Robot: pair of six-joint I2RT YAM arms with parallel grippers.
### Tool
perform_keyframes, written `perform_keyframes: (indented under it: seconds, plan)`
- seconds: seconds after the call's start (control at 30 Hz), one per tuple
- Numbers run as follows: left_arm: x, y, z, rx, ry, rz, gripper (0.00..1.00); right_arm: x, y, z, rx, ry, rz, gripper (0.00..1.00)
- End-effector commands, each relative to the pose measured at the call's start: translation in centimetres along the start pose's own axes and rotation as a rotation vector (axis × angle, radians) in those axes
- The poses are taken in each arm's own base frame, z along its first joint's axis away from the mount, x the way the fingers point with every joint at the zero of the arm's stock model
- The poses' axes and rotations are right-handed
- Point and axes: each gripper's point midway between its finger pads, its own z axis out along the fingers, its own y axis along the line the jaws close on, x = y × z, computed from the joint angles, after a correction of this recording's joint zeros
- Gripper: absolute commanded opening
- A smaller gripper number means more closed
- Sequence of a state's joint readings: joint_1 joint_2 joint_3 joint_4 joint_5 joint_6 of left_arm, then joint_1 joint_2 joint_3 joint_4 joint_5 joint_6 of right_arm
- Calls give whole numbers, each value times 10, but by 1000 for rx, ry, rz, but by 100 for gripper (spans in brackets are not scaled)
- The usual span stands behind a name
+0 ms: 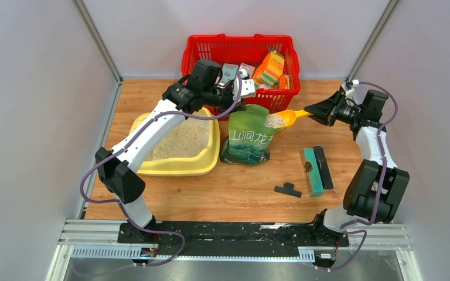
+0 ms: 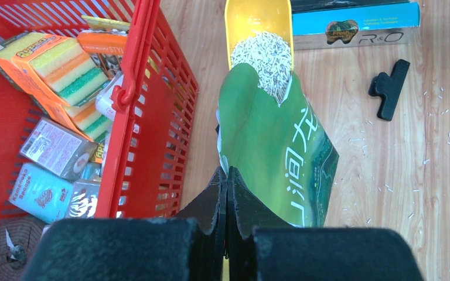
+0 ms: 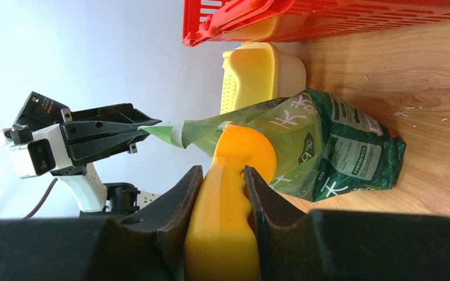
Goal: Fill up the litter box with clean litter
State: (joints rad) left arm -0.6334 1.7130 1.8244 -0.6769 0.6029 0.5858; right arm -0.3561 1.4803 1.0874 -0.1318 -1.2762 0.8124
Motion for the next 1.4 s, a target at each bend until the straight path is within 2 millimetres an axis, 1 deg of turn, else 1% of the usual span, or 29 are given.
perform_keyframes:
  seconds: [0.0,0.07,0.13,0.23,0.3,0.33,0.4,0.53,0.63,0.67,0.7,0.73,0.77,0.8,0.83,0.87,0.93,0.97,1.0,1.03,1.07,1.13,1.17,1.2,1.23,1.37]
  plan:
    - [-67,22,-38,-127,-158,131,0,7,-13,2,-42,59,49,0]
    - [-67,24,-38,-129,-157,129,0,9,-14,3,-45,55,14,0]
    - [-67,25,-37,-133,-154,128,0,13,-18,2,-48,64,32,0]
    - [-66,25,-37,-136,-154,123,0,10,-29,2,-36,52,44,0]
    - [-67,25,-37,-134,-157,118,0,-2,-21,3,-59,17,44,0]
    - [-66,25,-37,-134,-155,115,0,-3,-22,4,-64,2,25,0]
    - [-66,24,-38,-132,-152,122,0,-7,-27,6,-55,-1,51,0]
    - [-66,23,-40,-132,-148,134,0,-17,-6,4,-79,-17,16,0]
    - [-65,21,-40,-128,-147,138,0,-16,0,3,-82,-9,25,0]
    - [-67,22,-41,-132,-150,140,0,-16,5,2,-87,-5,17,0]
    - [-67,22,-42,-132,-150,143,0,-16,7,1,-89,-4,-9,0]
    - [-67,22,-42,-133,-148,143,0,-16,0,2,-78,-6,-142,0]
    - [-66,22,-42,-132,-147,142,0,-5,-14,2,-24,30,-39,0]
    - [-66,22,-42,-133,-147,148,0,1,-23,2,-13,54,-6,0]
    - [-66,22,-42,-131,-146,149,0,6,-24,5,-24,75,26,0]
    - [-65,21,-42,-130,-145,150,0,-1,-11,5,-53,56,-7,0]
    - [-66,21,-42,-129,-146,149,0,-1,-20,6,-27,27,-48,0]
    - [-66,21,-42,-127,-147,148,0,2,-24,8,-27,47,21,0]
    - [-65,21,-42,-128,-145,147,0,4,-23,8,-41,45,71,0]
    - [-66,21,-41,-127,-147,147,0,0,-17,8,-58,22,56,0]
    - [-65,21,-42,-128,-147,144,0,-7,-14,8,-63,-14,-27,0]
    - [-65,21,-41,-125,-147,142,0,-1,-28,10,-33,7,37,0]
    - [-66,20,-41,-123,-150,143,0,-3,-29,10,-45,-3,29,0]
    - [-65,20,-40,-123,-147,143,0,-4,-24,9,-59,-15,88,0]
    - [-65,21,-40,-123,-147,140,0,-6,-21,9,-75,-27,63,0]
    - [-66,20,-41,-126,-148,141,0,-8,-14,8,-80,-30,57,0]
